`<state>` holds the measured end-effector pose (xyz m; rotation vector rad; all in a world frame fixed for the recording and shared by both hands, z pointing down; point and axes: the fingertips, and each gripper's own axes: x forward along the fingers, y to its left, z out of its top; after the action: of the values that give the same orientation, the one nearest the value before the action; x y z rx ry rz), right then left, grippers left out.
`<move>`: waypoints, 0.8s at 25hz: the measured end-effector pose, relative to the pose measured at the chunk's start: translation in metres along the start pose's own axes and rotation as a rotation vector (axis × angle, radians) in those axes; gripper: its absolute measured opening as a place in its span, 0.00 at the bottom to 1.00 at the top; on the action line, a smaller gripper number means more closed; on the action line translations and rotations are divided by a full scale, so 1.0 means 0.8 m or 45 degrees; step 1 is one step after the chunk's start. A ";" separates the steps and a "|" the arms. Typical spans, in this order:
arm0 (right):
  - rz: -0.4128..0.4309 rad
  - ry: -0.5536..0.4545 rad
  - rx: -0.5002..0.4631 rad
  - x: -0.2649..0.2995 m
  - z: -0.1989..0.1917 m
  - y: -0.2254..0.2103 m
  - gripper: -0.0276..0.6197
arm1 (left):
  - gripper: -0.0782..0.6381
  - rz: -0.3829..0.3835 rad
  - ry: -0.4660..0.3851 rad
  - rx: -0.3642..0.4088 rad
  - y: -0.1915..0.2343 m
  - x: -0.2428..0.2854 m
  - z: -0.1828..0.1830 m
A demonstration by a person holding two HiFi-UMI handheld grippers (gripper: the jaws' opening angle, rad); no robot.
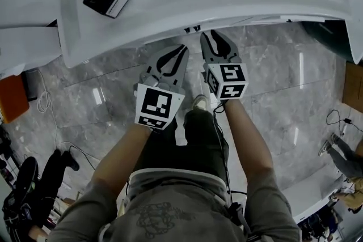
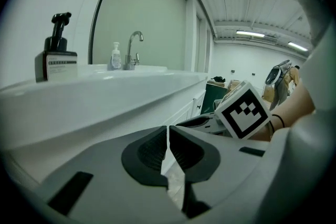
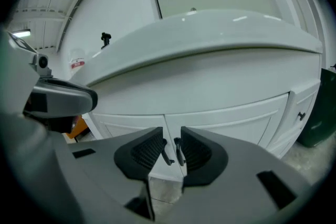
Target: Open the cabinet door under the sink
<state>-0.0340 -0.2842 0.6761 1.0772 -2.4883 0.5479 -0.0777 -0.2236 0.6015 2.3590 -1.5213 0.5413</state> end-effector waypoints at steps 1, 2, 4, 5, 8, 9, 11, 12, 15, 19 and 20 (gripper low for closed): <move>0.003 0.016 0.005 0.010 -0.010 -0.001 0.18 | 0.15 0.013 0.008 -0.008 0.003 0.004 -0.008; 0.006 0.033 0.013 0.020 -0.019 -0.003 0.19 | 0.15 0.024 0.012 -0.016 0.006 0.007 -0.014; 0.001 0.064 0.019 0.037 -0.036 -0.007 0.19 | 0.15 0.045 0.015 -0.026 0.011 0.013 -0.024; -0.005 0.077 0.014 0.045 -0.044 -0.010 0.19 | 0.15 0.052 0.018 -0.027 0.013 0.015 -0.029; -0.021 0.111 -0.012 0.065 -0.064 -0.018 0.19 | 0.15 0.062 0.030 -0.030 0.016 0.019 -0.041; -0.028 0.124 -0.021 0.070 -0.068 -0.019 0.19 | 0.15 0.064 0.034 -0.030 0.017 0.020 -0.044; -0.039 0.154 -0.031 0.081 -0.078 -0.022 0.19 | 0.15 0.065 0.042 -0.033 0.018 0.020 -0.051; -0.041 0.163 -0.033 0.086 -0.082 -0.023 0.19 | 0.15 0.066 0.047 -0.036 0.018 0.020 -0.054; -0.028 0.173 0.006 0.098 -0.087 -0.023 0.19 | 0.15 0.069 0.065 -0.042 0.019 0.022 -0.063; -0.035 0.175 0.017 0.105 -0.091 -0.028 0.15 | 0.15 0.063 0.079 -0.054 0.015 0.023 -0.068; -0.036 0.169 -0.003 0.106 -0.091 -0.029 0.14 | 0.15 0.060 0.081 -0.053 0.013 0.023 -0.069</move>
<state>-0.0575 -0.3143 0.7832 1.0385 -2.3549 0.5888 -0.0894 -0.2192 0.6591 2.2583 -1.5483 0.5844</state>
